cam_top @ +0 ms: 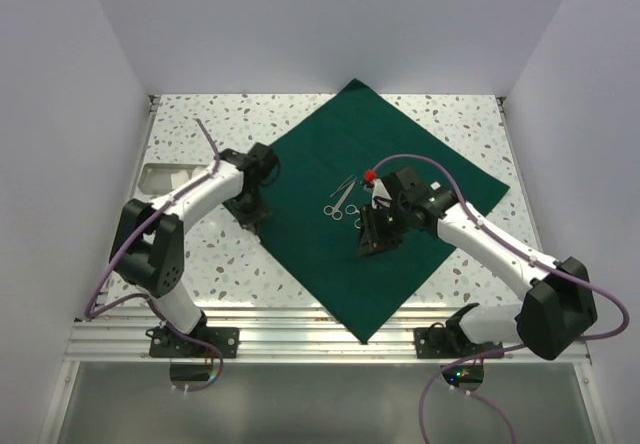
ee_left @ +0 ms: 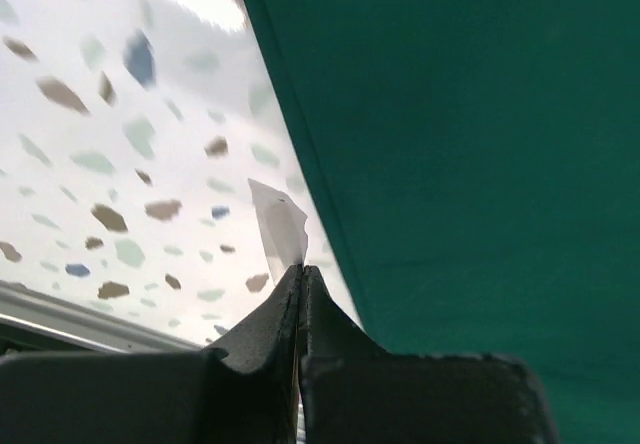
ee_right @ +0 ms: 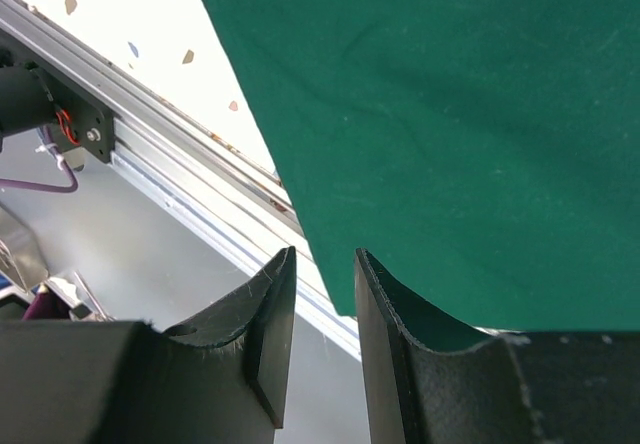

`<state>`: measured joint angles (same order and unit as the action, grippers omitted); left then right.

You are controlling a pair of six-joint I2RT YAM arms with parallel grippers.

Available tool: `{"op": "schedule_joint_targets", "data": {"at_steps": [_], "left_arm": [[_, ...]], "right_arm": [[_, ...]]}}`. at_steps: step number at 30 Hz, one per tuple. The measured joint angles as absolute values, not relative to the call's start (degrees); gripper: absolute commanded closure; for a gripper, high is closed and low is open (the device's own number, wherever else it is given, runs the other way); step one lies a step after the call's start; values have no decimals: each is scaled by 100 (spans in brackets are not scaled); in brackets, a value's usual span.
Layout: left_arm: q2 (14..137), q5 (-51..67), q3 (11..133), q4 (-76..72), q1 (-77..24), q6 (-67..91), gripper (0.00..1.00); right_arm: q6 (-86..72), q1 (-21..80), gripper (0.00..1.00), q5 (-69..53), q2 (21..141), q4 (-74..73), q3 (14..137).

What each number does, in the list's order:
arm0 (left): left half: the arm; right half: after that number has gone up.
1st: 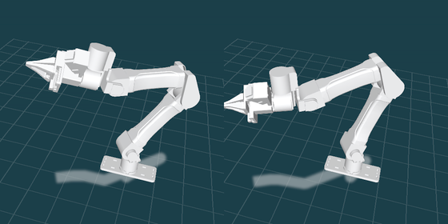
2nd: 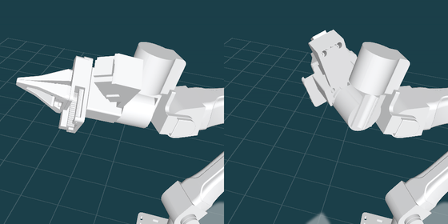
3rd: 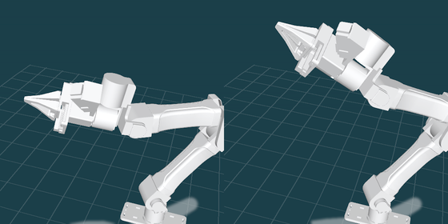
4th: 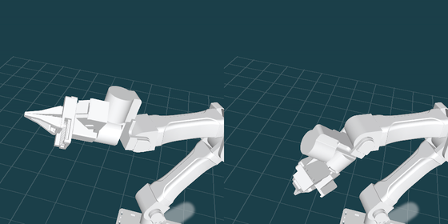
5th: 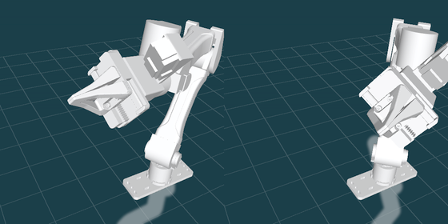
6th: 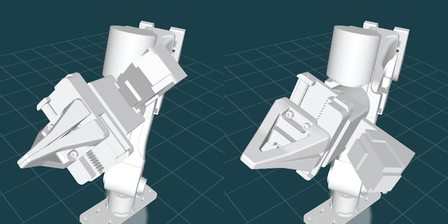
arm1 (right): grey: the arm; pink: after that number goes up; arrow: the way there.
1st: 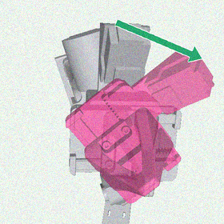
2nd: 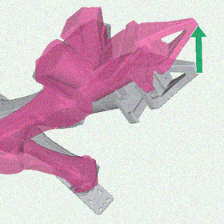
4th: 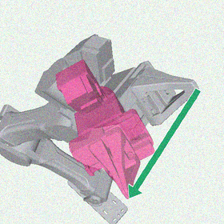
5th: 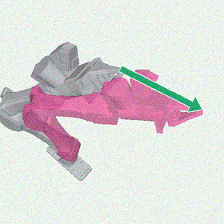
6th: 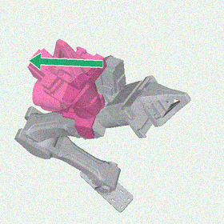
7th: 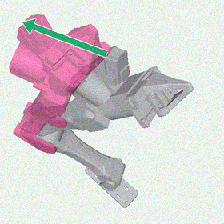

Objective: Prepare the surgical pack

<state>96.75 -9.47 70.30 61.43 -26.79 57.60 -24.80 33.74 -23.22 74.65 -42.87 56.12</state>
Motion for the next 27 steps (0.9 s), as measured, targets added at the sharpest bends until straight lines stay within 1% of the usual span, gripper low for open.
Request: {"op": "schedule_joint_targets", "data": {"at_steps": [6, 10, 13, 16, 21, 25, 27], "left_arm": [[9998, -1192, 8324, 6230, -1059, 5332, 100], [10798, -1199, 9443, 6252, 119, 5127, 100], [11450, -1168, 10224, 6283, 757, 5072, 100], [11900, -1090, 10628, 6285, 1203, 5050, 100], [12184, -845, 10628, 6257, 1688, 5081, 100], [12401, -672, 10731, 6235, 1892, 5131, 100], [12582, -593, 10853, 6193, 1944, 5137, 94]], "right_arm": [[-2331, 3374, 66, -2327, 7734, -4329, 5817], [-2265, 3347, 66, -2340, 7852, -4377, 6025], [-2206, 3232, 66, -2370, 7975, -4414, 6219], [-2174, 2987, 66, -2491, 8136, -4431, 6375], [-2126, 2512, 66, -2657, 8370, -4464, 6528], [-2036, 2189, 66, -2635, 8479, -4591, 6696], [-2001, 2032, 66, -2626, 8517, -4619, 6792]]}}
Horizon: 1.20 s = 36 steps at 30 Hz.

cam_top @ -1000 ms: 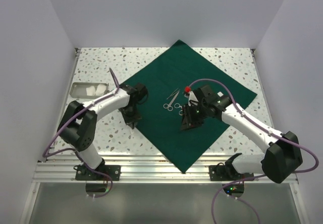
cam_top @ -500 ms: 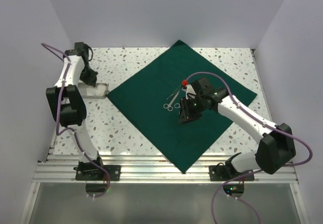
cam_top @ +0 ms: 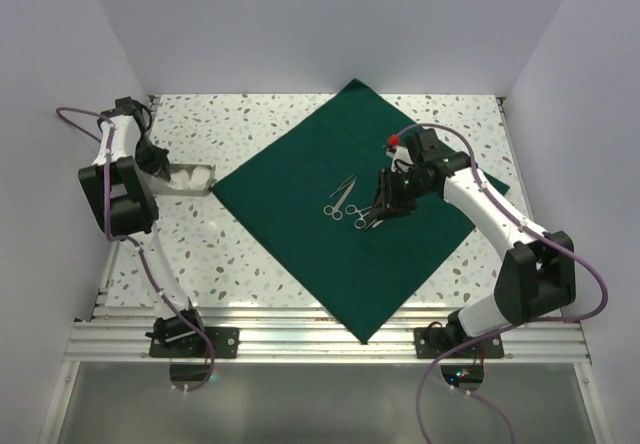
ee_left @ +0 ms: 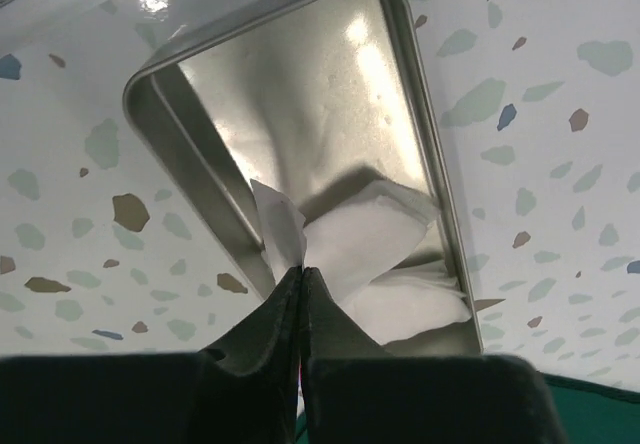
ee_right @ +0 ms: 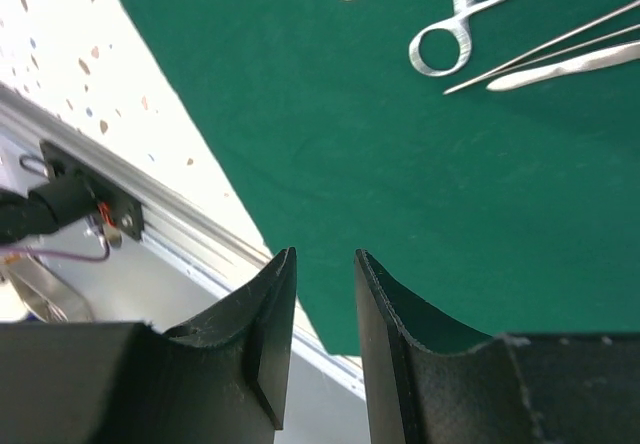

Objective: Prepare the surgical pack

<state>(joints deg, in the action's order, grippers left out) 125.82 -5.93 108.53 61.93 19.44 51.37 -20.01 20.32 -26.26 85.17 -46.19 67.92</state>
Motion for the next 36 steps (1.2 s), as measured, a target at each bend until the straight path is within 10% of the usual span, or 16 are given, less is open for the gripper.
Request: {"op": "schedule_joint_targets", "data": {"at_steps": [6, 14, 36], "left_arm": [[13065, -296, 11187, 6075, 1984, 5135, 91], [13166, 38, 11198, 5933, 1992, 4960, 47], [9664, 80, 8215, 3859, 567, 3367, 1]], "right_arm": [[-1984, 1518, 66, -2467, 8781, -4611, 7008], [-1981, 1109, 61, -1483, 9150, -4731, 7378], [-1059, 38, 52, 1347, 11345, -4270, 8602]]}}
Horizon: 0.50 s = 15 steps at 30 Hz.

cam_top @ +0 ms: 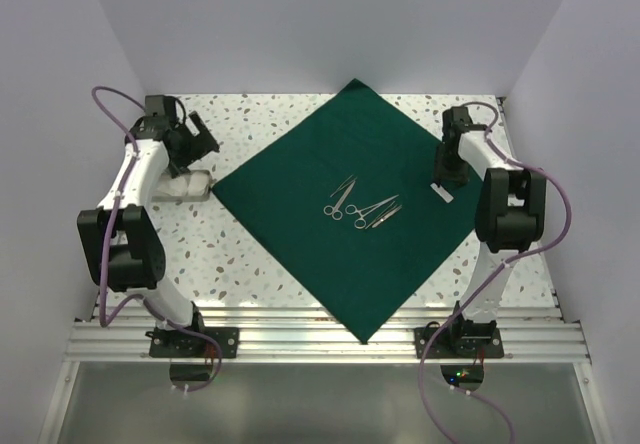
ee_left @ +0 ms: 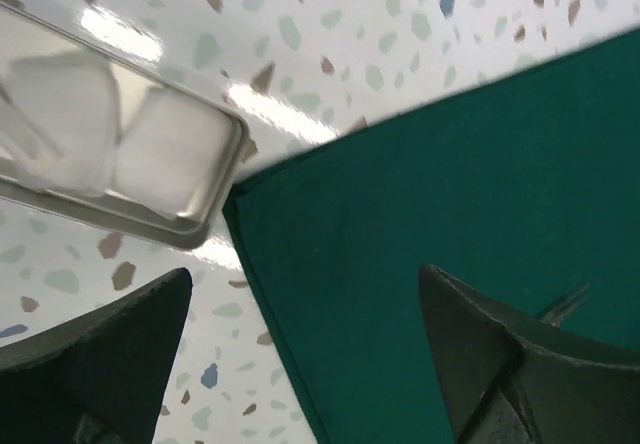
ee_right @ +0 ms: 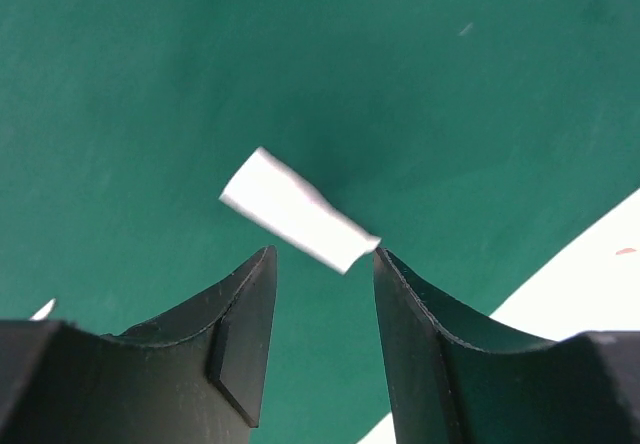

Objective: Prepare the surgical pack

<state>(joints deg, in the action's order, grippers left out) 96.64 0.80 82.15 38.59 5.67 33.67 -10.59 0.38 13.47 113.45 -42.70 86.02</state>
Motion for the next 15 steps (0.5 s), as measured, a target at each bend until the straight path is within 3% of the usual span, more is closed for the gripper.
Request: {"op": "schedule_joint_targets", "data": {"at_steps": [5, 15], "left_arm": [[9476, 1026, 7485, 3409, 456, 3076, 1], [9341, 1914, 7153, 2858, 64, 3046, 1]], "right_arm": [[-1033, -351, 53, 1031, 11528, -4115, 8639], [-950, -543, 60, 220, 11590, -3850, 8453]]}}
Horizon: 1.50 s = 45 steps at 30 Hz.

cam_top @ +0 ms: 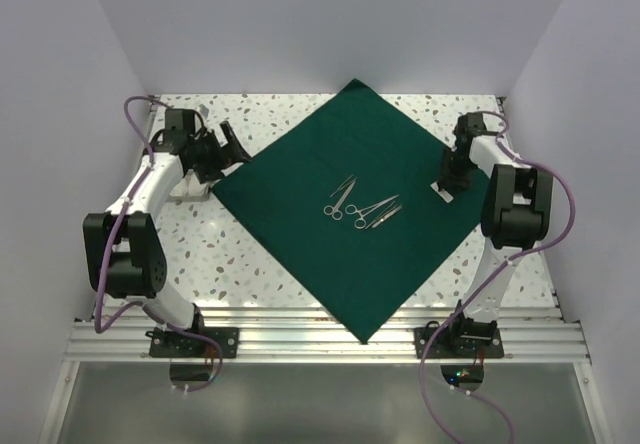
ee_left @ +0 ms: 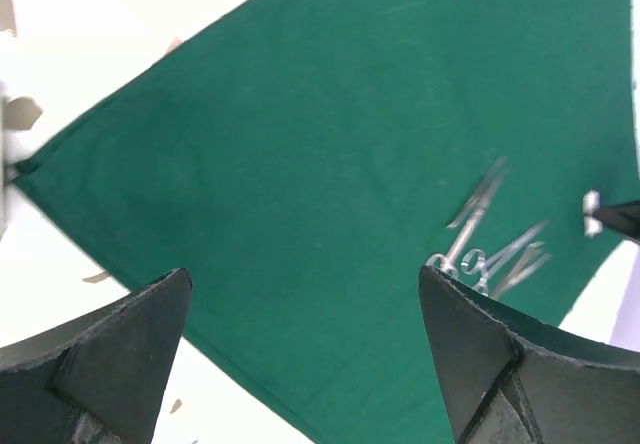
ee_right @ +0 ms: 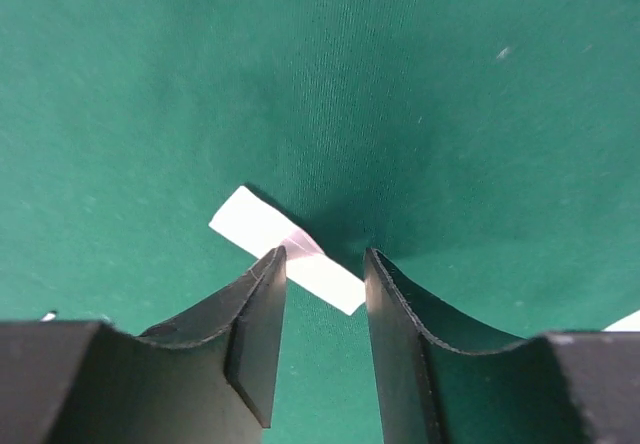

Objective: Prepare the surgical pack

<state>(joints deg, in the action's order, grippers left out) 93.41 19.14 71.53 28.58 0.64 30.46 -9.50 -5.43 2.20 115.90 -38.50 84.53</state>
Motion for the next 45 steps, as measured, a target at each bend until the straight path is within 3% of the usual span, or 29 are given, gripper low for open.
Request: {"op": "schedule_joint_targets", "data": {"at_steps": [9, 13, 20, 31, 41, 45], "left_arm": [[9203, 2515, 7109, 2475, 62, 3153, 0], [9205, 2543, 7109, 2443, 62, 3218, 1], [9371, 2851, 7109, 2333, -200, 3238, 1], [9439, 3979, 6807, 1699, -729, 3439, 1], [9437, 4246, 6663, 1184, -1756, 4003, 1], [9428, 4307, 6567, 648, -2244, 4491, 8]], "right_arm": [[-923, -567, 64, 14, 11603, -3795, 8311], [-891, -589, 72, 21, 11592, -3763, 8278], [-902, -635, 100, -64, 11574, -3765, 8270], [-1256, -611, 100, -633, 11397, -3861, 8226], [-1903, -185, 100, -1660, 9647, -3898, 7605], [-2171, 458, 100, -2250, 9059, -3782, 7262]]}}
